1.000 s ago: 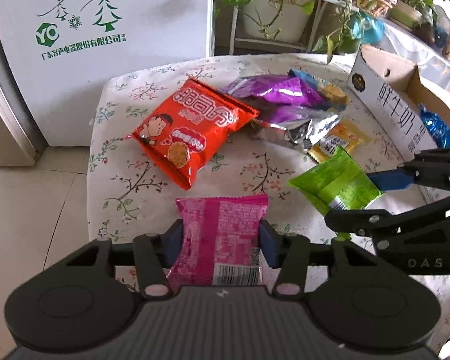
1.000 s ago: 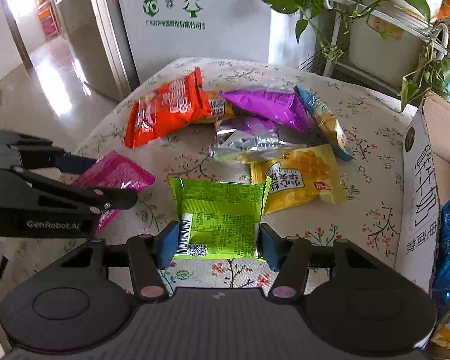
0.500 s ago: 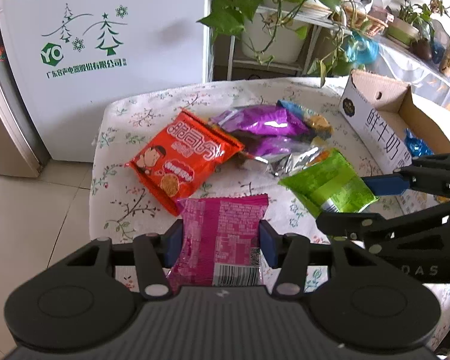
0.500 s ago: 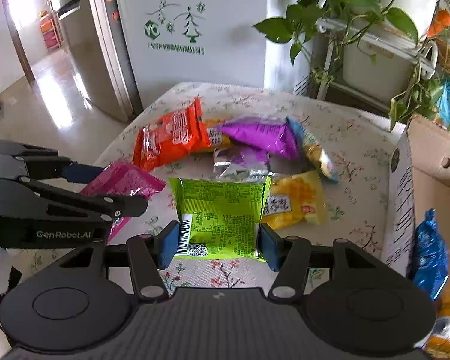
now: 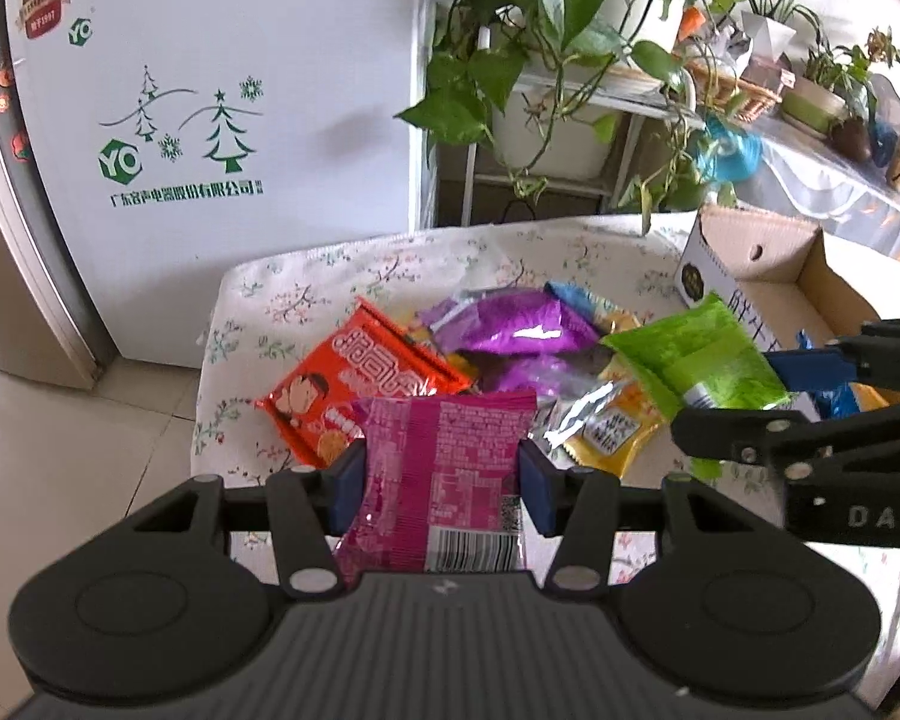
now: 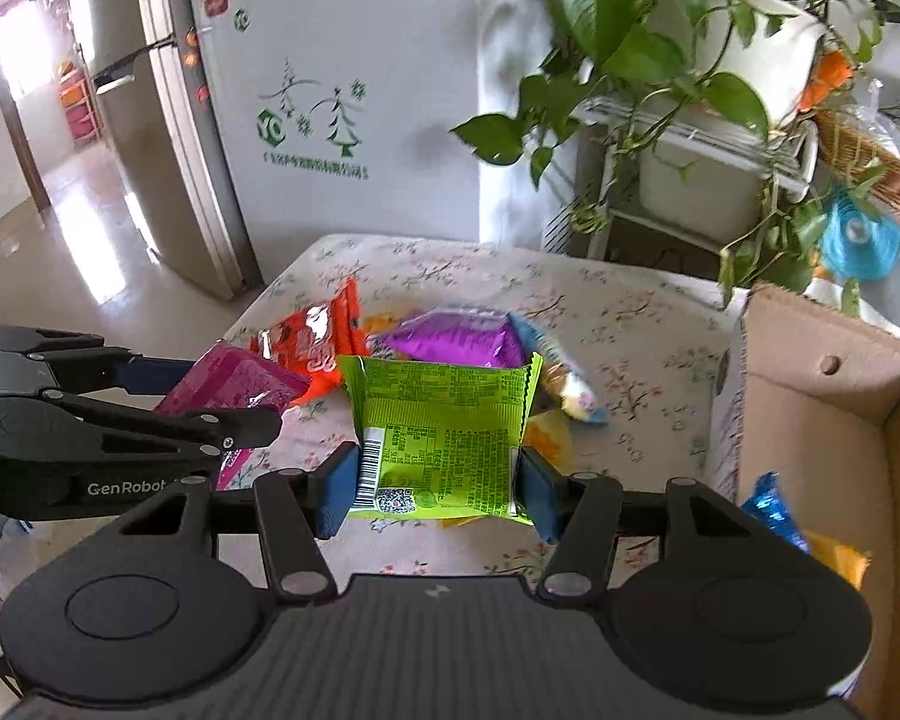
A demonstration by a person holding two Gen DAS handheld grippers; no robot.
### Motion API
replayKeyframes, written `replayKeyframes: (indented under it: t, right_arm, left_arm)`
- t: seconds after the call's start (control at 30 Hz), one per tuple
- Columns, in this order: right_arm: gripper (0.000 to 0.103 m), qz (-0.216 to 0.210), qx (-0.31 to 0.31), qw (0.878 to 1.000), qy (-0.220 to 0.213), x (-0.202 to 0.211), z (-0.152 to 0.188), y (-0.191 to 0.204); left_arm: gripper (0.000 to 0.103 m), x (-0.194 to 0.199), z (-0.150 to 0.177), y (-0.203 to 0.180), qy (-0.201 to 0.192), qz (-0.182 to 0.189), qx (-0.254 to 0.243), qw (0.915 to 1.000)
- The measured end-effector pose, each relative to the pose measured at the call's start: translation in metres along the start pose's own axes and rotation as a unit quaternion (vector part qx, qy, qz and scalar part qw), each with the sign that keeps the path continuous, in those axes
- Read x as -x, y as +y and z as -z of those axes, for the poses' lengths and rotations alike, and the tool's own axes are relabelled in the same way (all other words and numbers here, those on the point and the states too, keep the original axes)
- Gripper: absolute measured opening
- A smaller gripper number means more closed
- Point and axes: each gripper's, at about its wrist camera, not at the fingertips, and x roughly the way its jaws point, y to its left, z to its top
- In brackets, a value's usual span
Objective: Organize snacks
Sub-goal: 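Carry the pink and green bags over the cardboard box with both grippers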
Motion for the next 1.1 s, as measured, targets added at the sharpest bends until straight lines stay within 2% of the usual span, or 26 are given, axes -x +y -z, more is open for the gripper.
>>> replayKeyframes:
  t: [0.3, 0.43, 0.7, 0.9, 1.1]
  right_arm:
    - [0.063, 0.005, -0.012, 1.000, -0.028, 0.028, -0.010, -0.020]
    - [0.063, 0.009, -0.018, 0.999, -0.040, 0.037, -0.012, -0.031]
    - [0.063, 0.029, -0.076, 0.995, -0.051, 0.048, -0.012, -0.064]
    - [0.063, 0.058, -0.137, 0.987, -0.056, 0.051, -0.011, -0.091]
    - [0.063, 0.086, -0.218, 0.970, -0.071, 0.061, -0.009, -0.126]
  left_arm:
    - [0.051, 0.009, -0.014, -0.017, -0.032, 0.007, -0.002, 0.9995]
    - [0.051, 0.012, -0.019, -0.026, -0.039, 0.021, -0.001, 0.9990]
    - [0.051, 0.008, -0.024, -0.052, -0.042, 0.044, -0.012, 0.9980]
    - [0.051, 0.006, -0.028, -0.073, -0.044, 0.066, -0.013, 0.9968]
    - [0.051, -0.001, -0.035, -0.106, -0.044, 0.095, -0.026, 0.9942]
